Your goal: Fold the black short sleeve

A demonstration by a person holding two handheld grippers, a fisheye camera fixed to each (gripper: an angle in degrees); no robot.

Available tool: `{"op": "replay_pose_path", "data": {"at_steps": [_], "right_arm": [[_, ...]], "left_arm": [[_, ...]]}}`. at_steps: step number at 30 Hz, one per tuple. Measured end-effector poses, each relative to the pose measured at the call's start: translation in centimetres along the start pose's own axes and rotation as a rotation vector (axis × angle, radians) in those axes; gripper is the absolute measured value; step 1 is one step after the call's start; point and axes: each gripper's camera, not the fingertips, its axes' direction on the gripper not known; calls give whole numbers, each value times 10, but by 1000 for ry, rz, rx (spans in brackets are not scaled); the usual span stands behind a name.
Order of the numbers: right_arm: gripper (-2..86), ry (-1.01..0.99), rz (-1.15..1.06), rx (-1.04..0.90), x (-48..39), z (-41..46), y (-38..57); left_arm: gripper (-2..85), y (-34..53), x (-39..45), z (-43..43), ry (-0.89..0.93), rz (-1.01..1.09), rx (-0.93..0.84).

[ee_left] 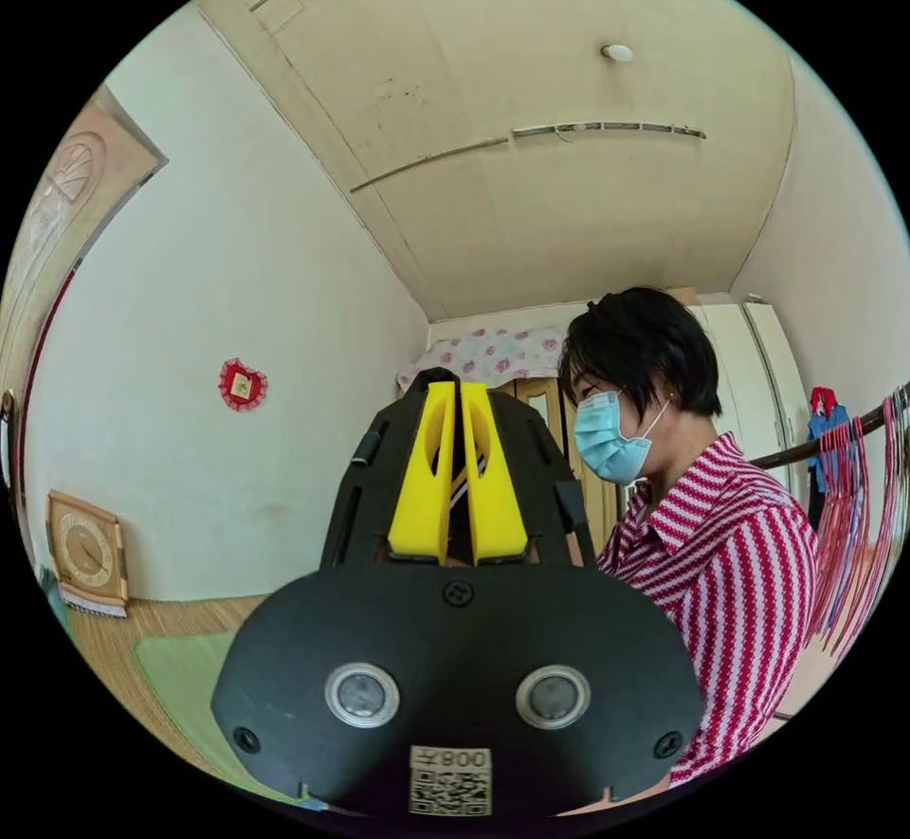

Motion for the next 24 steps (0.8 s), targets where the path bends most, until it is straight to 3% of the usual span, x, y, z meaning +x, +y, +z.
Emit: {"op": "replay_pose_path", "data": {"at_steps": [3, 24], "right_arm": [[4, 14, -25, 3, -8, -6, 0], [5, 50, -7, 26, 14, -33, 21]], "left_arm": [[7, 14, 6, -10, -56, 13, -7], [7, 84, -1, -35, -2, -20, -23]]}}
